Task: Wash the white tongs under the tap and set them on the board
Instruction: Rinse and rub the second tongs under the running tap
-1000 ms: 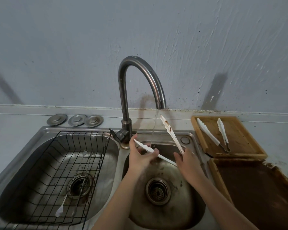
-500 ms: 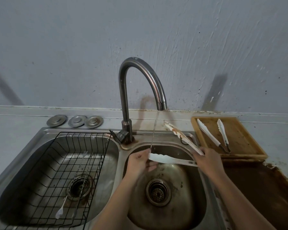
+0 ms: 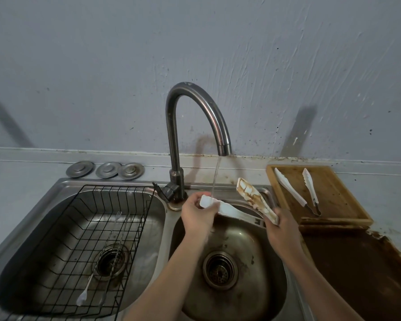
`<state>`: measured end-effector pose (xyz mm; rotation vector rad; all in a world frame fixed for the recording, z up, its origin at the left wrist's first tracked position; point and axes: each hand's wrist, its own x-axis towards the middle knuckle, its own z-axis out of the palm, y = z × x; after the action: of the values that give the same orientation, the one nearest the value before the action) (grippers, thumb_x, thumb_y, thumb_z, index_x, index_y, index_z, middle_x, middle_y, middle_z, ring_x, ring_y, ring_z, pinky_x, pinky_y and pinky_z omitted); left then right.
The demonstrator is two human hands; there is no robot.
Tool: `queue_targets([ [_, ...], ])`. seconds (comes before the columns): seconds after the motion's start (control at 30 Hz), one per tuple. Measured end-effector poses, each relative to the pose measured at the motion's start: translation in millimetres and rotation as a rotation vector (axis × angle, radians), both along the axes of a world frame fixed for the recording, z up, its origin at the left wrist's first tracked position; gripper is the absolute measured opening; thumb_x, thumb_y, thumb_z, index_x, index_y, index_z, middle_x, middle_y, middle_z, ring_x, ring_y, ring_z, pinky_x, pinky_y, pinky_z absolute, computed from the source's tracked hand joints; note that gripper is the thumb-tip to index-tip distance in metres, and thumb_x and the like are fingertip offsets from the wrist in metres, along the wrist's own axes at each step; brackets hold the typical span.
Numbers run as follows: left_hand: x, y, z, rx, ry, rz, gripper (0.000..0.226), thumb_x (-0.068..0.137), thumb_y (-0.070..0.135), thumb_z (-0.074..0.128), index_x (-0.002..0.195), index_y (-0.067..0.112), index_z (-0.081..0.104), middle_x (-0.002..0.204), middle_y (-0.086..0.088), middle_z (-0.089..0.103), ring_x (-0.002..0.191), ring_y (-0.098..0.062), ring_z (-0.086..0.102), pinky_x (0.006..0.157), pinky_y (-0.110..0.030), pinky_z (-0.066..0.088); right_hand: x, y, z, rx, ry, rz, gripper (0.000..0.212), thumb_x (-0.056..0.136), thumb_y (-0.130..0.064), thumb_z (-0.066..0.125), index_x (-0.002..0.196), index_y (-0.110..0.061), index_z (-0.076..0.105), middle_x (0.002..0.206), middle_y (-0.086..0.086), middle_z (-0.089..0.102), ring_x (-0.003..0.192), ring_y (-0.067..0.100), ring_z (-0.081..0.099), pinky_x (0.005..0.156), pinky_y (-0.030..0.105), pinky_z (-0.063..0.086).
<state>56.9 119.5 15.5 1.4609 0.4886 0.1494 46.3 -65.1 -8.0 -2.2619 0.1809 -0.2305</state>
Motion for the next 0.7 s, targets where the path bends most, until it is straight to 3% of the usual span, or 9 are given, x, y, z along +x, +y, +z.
queue_targets([
  [0.17, 6, 8, -3, -0.241, -0.004, -0.087, 0.020, 0.085, -0.004, 0.057, 0.086, 0.015, 0.062, 0.097, -0.012, 0.071, 0.093, -0.027, 0.068, 0.066, -0.033, 0.058, -6, 0, 11, 0.048, 0.086, 0.179, 0.011, 0.088, -0.029, 0.061, 0.087, -0.025, 0.050, 0.073, 0.001, 0.059, 0.057, 0.007, 0.052, 0.045, 0.014, 0.038],
  [0.27, 8, 16, 2, -0.184, 0.013, -0.151, 0.019, 0.095, 0.002, 0.042, 0.101, 0.004, 0.061, 0.096, -0.016, 0.069, 0.088, -0.031, 0.068, 0.069, -0.037, 0.058, -13, 1, 21, 0.099, 0.260, 0.452, 0.035, 0.084, -0.035, 0.064, 0.112, -0.033, 0.042, 0.080, -0.002, 0.061, 0.064, 0.006, 0.058, 0.050, 0.013, 0.044],
  [0.33, 9, 21, 3, -0.110, 0.047, -0.197, 0.025, 0.096, 0.002, 0.037, 0.100, 0.003, 0.061, 0.091, -0.016, 0.068, 0.086, -0.031, 0.067, 0.069, -0.035, 0.057, -17, 4, 29, 0.076, 0.329, 0.536, 0.025, 0.093, -0.034, 0.047, 0.117, -0.032, 0.040, 0.077, -0.003, 0.056, 0.063, 0.007, 0.054, 0.055, 0.017, 0.045],
  [0.37, 8, 23, 3, -0.064, 0.066, -0.220, 0.027, 0.097, 0.002, 0.035, 0.098, 0.005, 0.062, 0.090, -0.015, 0.068, 0.085, -0.029, 0.067, 0.069, -0.034, 0.057, -17, 6, 32, 0.110, 0.366, 0.526, 0.025, 0.096, -0.038, 0.033, 0.115, -0.026, 0.047, 0.073, -0.004, 0.053, 0.061, 0.009, 0.050, 0.057, 0.020, 0.044],
  [0.43, 10, 28, -4, 0.074, 0.090, -0.275, 0.030, 0.098, 0.008, 0.034, 0.102, 0.003, 0.064, 0.097, -0.014, 0.068, 0.093, -0.029, 0.065, 0.081, -0.037, 0.054, -15, 11, 33, 0.161, 0.439, 0.461, 0.056, 0.091, -0.053, 0.015, 0.101, -0.018, 0.057, 0.068, 0.000, 0.051, 0.061, 0.012, 0.047, 0.061, 0.026, 0.042],
  [0.5, 7, 33, -8, 0.255, 0.086, -0.285, 0.033, 0.100, 0.019, 0.034, 0.108, 0.004, 0.063, 0.103, -0.006, 0.065, 0.101, -0.022, 0.060, 0.091, -0.032, 0.045, -10, 15, 27, 0.030, 0.423, 0.435, 0.070, 0.081, -0.066, 0.011, 0.085, -0.016, 0.060, 0.066, -0.001, 0.052, 0.059, 0.011, 0.048, 0.061, 0.026, 0.040],
  [0.57, 3, 38, -13, 0.267, 0.020, -0.208, 0.035, 0.100, 0.021, 0.035, 0.116, 0.005, 0.062, 0.113, -0.002, 0.065, 0.107, -0.017, 0.059, 0.096, -0.030, 0.044, -7, 15, 18, -0.131, 0.376, 0.420, 0.072, 0.079, -0.070, 0.012, 0.074, -0.016, 0.060, 0.064, -0.002, 0.055, 0.059, 0.013, 0.053, 0.064, 0.031, 0.044],
  [0.63, -1, 40, -15, 0.114, -0.011, -0.189, 0.033, 0.100, 0.016, 0.036, 0.116, 0.005, 0.063, 0.103, -0.006, 0.069, 0.096, -0.017, 0.063, 0.091, -0.029, 0.049, -6, 14, 10, -0.218, 0.366, 0.391, 0.073, 0.083, -0.068, 0.014, 0.081, -0.018, 0.066, 0.070, 0.001, 0.065, 0.066, 0.016, 0.062, 0.072, 0.036, 0.051],
  [0.7, -6, 39, -16, -0.066, -0.029, -0.259, 0.029, 0.099, 0.006, 0.037, 0.110, 0.002, 0.064, 0.079, -0.009, 0.066, 0.071, -0.017, 0.060, 0.073, -0.023, 0.051, -6, 15, 5, -0.259, 0.378, 0.374, 0.071, 0.085, -0.067, 0.016, 0.086, -0.019, 0.068, 0.073, 0.001, 0.068, 0.069, 0.015, 0.065, 0.075, 0.038, 0.054],
])
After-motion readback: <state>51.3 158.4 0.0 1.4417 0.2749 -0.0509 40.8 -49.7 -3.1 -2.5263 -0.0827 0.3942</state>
